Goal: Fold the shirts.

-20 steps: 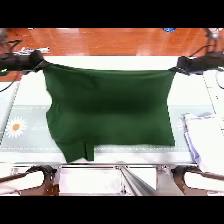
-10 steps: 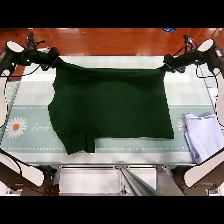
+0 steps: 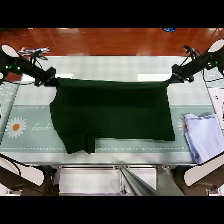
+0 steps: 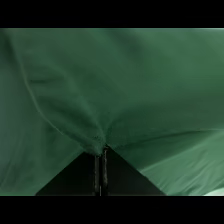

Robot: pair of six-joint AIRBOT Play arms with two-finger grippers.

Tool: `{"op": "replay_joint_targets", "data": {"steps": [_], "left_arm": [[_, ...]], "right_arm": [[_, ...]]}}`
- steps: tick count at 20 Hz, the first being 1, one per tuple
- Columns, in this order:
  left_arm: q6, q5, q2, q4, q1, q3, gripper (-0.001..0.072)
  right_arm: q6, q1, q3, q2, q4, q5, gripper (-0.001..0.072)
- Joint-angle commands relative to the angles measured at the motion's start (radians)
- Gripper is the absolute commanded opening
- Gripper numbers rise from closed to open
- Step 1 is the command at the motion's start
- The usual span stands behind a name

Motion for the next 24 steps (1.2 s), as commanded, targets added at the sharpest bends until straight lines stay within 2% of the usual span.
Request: {"op": "replay_joint_targets", "data": {"steps": [1, 6, 7, 8, 9, 10, 14, 16, 18, 20, 22, 24], "left_arm": [[0.005, -0.039, 0.013, 0.055, 0.000, -0.109, 0.0016], [0.005, -0.032, 0.013, 0.046, -0.003, -0.155, 0.0017], [-0.014, -0.042, 0.013, 0.036, -0.005, -0.155, 0.0031], [-0.027, -0.059, 0.014, 0.033, -0.004, -0.154, 0.0203], [-0.027, -0.093, 0.014, 0.033, -0.004, -0.151, 0.0479], [-0.027, -0.122, 0.024, 0.035, -0.001, -0.150, 0.0508], [-0.026, -0.145, 0.187, 0.072, 0.058, -0.193, 0.0508], [-0.024, -0.113, 0.327, 0.163, 0.130, -0.291, 0.0507], [-0.023, -0.003, 0.489, 0.159, 0.242, -0.488, 0.0507], [-0.011, 0.089, 0.629, 0.017, 0.362, -0.737, 0.0508], [0.063, 0.076, 0.708, -0.081, 0.449, -0.947, 0.0508], [0.150, 0.023, 0.740, -0.061, 0.508, -1.059, 0.0508]], "right_arm": [[-0.015, -0.003, -0.072, 0.002, -0.024, 0.057, 0.0030], [-0.014, -0.003, -0.199, 0.002, -0.042, -0.008, 0.0032], [0.006, -0.003, -0.202, 0.002, -0.042, -0.026, 0.0120], [0.024, -0.004, -0.201, 0.006, -0.030, -0.032, 0.0342], [0.019, -0.006, -0.201, 0.019, -0.016, -0.027, 0.0410], [0.019, -0.013, -0.201, 0.047, -0.021, -0.023, 0.0412], [0.019, -0.082, -0.251, 0.253, -0.187, 0.017, 0.0412], [0.034, -0.146, -0.406, 0.417, -0.241, -0.076, 0.0412], [0.042, -0.226, -0.636, 0.599, -0.161, -0.206, 0.0412], [-0.037, -0.262, -0.855, 0.749, -0.013, -0.283, 0.0412], [-0.087, -0.261, -1.011, 0.861, 0.076, -0.291, 0.0412], [-0.095, -0.261, -1.104, 0.947, 0.076, -0.280, 0.0412]]}}
